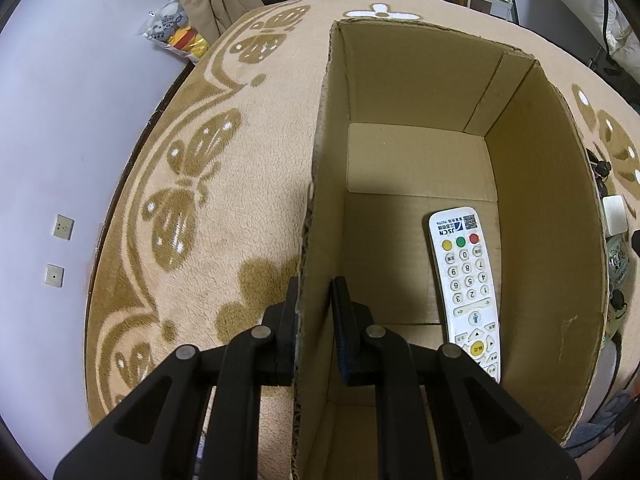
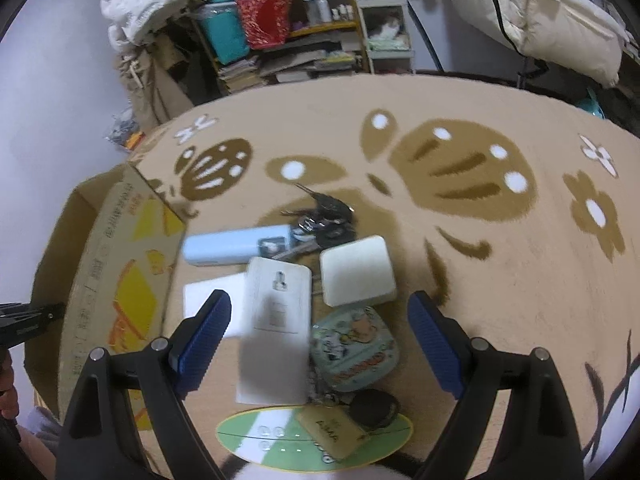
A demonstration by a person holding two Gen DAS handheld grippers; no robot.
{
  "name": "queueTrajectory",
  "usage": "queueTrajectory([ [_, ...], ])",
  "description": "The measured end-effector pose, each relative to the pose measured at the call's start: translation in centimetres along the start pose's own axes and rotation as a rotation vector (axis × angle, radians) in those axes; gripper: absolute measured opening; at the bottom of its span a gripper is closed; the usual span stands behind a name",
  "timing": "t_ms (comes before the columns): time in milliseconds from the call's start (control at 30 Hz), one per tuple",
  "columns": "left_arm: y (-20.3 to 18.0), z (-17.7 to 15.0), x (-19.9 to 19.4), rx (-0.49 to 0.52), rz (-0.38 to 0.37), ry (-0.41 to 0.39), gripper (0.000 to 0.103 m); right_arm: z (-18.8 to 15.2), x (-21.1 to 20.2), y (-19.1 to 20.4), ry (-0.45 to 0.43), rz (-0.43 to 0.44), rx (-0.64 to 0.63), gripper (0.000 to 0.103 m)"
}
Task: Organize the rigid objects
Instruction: 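Grasp the teal cartoon coin pouch with the right tool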
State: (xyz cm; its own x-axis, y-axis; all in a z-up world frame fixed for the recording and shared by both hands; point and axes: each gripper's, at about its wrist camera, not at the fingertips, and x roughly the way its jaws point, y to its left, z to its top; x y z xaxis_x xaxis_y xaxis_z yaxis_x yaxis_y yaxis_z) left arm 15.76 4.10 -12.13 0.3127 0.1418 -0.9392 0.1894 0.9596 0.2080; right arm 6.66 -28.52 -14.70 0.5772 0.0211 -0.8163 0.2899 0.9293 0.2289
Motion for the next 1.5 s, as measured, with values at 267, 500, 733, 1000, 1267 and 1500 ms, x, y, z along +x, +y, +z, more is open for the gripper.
queueTrajectory([
  [267, 0.0, 0.0, -0.1, -0.002, 0.003, -0.001, 0.014, -1.1, 1.5, -1.7, 0.031, -0.028, 0.04, 0.089],
  [500, 0.0, 0.0, -0.1, -0.003, 0.003, 0.0, 0.015, -2.2, 3.2, -1.3, 0.093, -0.079, 0.001, 0.087],
  [733, 0.0, -0.1, -0.1, 0.0, 0.009, 0.0, 0.015, -2.6, 3.6, -1.3, 0.111, -0.099, -0.013, 0.08],
  [1000, 0.0, -0.1, -0.1, 0.001, 0.011, 0.0, 0.015, -2.8, 3.4, -1.0, 0.11, -0.128, -0.032, 0.076],
  [1267, 0.1, -0.1, -0.2, 0.004, 0.02, 0.0, 0.016, -3.1, 3.5, -1.2, 0.128, -0.171, -0.032, 0.076],
  [1500, 0.1, -0.1, -0.2, 0.002, 0.02, 0.002, 0.016, -2.9, 3.9, -0.8, 0.117, -0.202, -0.053, 0.066],
])
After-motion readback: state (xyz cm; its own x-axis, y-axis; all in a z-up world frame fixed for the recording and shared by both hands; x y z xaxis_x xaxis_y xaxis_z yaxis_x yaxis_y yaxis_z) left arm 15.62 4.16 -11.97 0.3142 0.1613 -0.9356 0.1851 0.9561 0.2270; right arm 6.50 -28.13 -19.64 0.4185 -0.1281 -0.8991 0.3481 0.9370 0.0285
